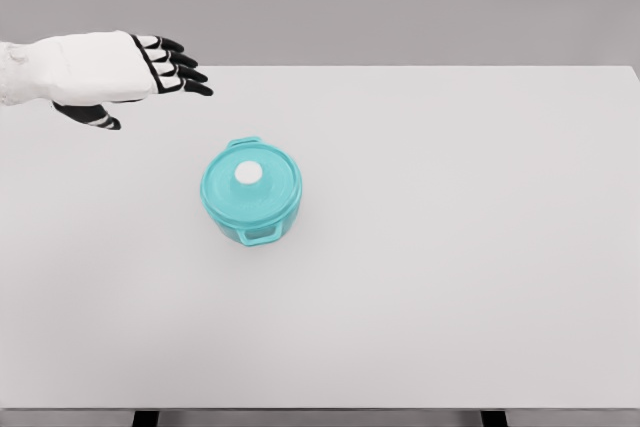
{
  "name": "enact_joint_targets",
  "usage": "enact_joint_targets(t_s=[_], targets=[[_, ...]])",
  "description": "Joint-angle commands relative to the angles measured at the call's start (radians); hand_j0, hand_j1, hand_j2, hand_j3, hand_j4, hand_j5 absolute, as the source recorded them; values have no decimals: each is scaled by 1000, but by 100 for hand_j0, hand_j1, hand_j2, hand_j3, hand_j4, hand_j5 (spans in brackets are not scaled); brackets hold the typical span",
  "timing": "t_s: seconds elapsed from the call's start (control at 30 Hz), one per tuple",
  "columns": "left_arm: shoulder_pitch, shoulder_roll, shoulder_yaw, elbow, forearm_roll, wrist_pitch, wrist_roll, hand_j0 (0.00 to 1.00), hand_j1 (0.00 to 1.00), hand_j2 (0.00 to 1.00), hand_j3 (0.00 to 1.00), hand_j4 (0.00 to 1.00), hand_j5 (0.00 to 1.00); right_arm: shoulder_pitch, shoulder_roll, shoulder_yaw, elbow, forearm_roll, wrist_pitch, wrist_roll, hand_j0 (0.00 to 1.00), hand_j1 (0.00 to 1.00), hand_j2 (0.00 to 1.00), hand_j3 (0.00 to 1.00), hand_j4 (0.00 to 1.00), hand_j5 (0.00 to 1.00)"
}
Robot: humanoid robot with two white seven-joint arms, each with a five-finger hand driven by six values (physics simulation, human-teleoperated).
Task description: Open the lid of the pot with left arm
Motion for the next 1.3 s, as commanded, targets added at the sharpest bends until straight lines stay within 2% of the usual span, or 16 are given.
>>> enact_joint_targets(t_s=[0.0, 0.07, 0.3, 0.53, 0.93, 1.03, 1.17, 1.27], targets=[[0, -83, -86, -18, 8, 1, -3, 100, 100, 100, 100, 100, 100, 0, 0, 0, 0, 0, 0, 0, 100, 100, 100, 100, 100, 100], [-31, -138, -172, -20, 8, 1, -9, 100, 100, 100, 100, 100, 100, 0, 0, 0, 0, 0, 0, 0, 100, 100, 100, 100, 100, 100], [-54, -170, -201, -21, 8, 1, -31, 100, 100, 100, 100, 100, 100, 0, 0, 0, 0, 0, 0, 0, 100, 100, 100, 100, 100, 100], [-78, -202, -290, -15, 6, 28, -31, 100, 100, 100, 100, 100, 100, 0, 0, 0, 0, 0, 0, 0, 100, 100, 100, 100, 100, 100], [-87, -205, -305, 43, -3, 39, -31, 95, 95, 95, 95, 95, 95, 0, 0, 0, 0, 0, 0, 0, 100, 100, 100, 100, 100, 100], [-94, -205, -305, 60, -6, 39, -31, 92, 92, 92, 92, 92, 92, 0, 0, 0, 0, 0, 0, 0, 100, 100, 100, 100, 100, 100], [-94, -207, -305, 60, -21, 37, -31, 81, 81, 81, 81, 81, 81, 0, 0, 0, 0, 0, 0, 0, 100, 100, 100, 100, 100, 100], [-94, -211, -319, 60, -38, 37, -31, 80, 80, 80, 80, 80, 80, 0, 0, 0, 0, 0, 0, 0, 100, 100, 100, 100, 100, 100]])
